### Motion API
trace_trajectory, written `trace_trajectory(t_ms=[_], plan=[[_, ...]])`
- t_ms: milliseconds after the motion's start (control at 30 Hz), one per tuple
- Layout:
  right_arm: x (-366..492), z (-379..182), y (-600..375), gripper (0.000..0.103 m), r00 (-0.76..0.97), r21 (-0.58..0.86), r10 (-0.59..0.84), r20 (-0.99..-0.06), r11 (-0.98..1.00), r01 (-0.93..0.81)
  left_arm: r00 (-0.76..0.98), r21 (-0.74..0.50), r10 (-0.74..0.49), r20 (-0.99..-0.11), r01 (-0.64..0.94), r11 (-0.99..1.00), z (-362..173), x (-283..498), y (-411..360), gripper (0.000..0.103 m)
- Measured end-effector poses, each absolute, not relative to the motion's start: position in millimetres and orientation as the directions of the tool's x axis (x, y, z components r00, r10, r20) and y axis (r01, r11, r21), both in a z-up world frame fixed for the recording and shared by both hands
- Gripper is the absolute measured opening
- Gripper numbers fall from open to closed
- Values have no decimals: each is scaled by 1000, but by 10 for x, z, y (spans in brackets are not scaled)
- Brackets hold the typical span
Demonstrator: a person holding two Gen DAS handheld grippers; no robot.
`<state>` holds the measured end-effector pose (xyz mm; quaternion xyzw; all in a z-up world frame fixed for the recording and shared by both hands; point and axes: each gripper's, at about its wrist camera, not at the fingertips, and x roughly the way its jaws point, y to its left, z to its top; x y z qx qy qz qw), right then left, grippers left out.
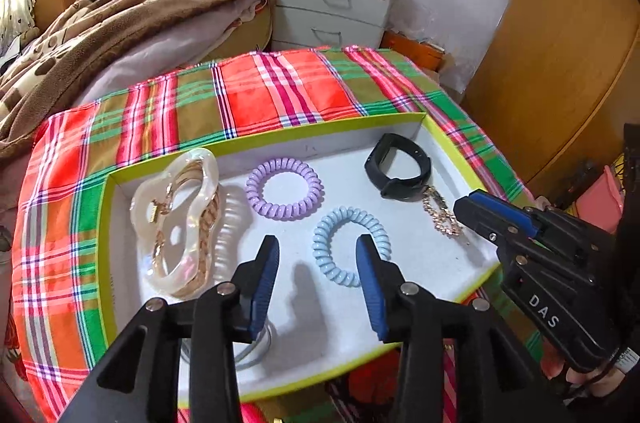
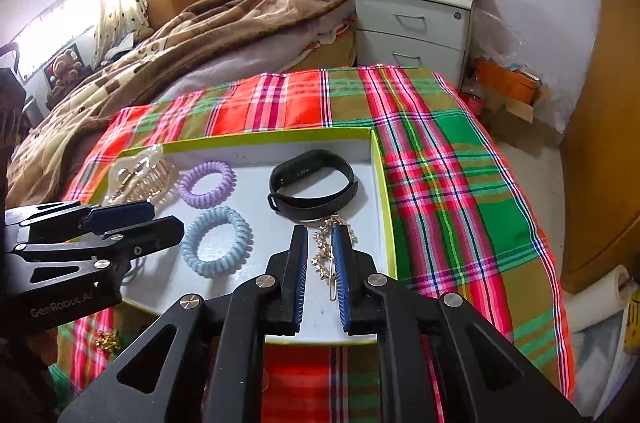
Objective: Organize jewelry
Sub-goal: 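Open the left tool to drop the coil while the right tool releases the gold clip, then move both open tools back toward the jewelry beside the box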
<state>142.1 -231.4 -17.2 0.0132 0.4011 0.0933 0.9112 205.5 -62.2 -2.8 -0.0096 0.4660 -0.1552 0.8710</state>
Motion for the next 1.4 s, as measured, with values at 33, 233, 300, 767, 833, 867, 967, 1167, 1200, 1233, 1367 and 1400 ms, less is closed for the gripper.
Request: trace_trajectory(t_ms=[33, 233, 300, 767, 833, 867, 967, 1167, 1200, 1233, 1367, 1400], plan=[[1393, -156, -2314, 14, 665, 103, 184, -724, 982, -159, 524, -159, -277, -805, 258, 953, -3, 2023, -606, 42], [1205, -60, -2305, 18, 688, 133, 207, -695, 978, -161, 557, -155, -275, -784, 253, 955, 119, 1782, -478, 42], [1147, -39, -2302, 18, 692, 141, 215, -689, 977, -162, 566, -167, -279, -775, 243, 956, 150, 1690, -400, 43], [794, -144, -2236, 19, 658, 231, 301, -690, 953, -193, 580, -231, -268, -769, 138, 963, 32, 1153, 189, 46], [779, -188, -2218, 19, 645, 246, 311, -698, 950, -191, 573, -239, -267, -775, 126, 963, -18, 1108, 246, 46], [767, -207, -2203, 19, 640, 252, 316, -701, 948, -193, 570, -241, -266, -777, 121, 963, -44, 1089, 272, 46], [737, -288, -2137, 38, 608, 289, 357, -709, 934, -210, 565, -247, -267, -781, 113, 962, -99, 1028, 340, 46], [735, -396, -1971, 56, 572, 288, 349, -742, 937, -198, 561, -265, -282, -778, 113, 957, -152, 951, 410, 46], [736, -399, -1953, 56, 574, 278, 339, -745, 941, -196, 559, -268, -285, -779, 115, 957, -161, 943, 412, 46], [736, -407, -1934, 56, 573, 272, 333, -749, 943, -193, 557, -269, -288, -779, 118, 956, -172, 934, 415, 46], [745, -443, -1866, 56, 570, 249, 306, -762, 952, -179, 546, -276, -294, -784, 118, 954, -222, 915, 438, 46], [739, -451, -1849, 56, 574, 237, 296, -763, 955, -177, 544, -279, -296, -785, 116, 953, -234, 908, 448, 46]])
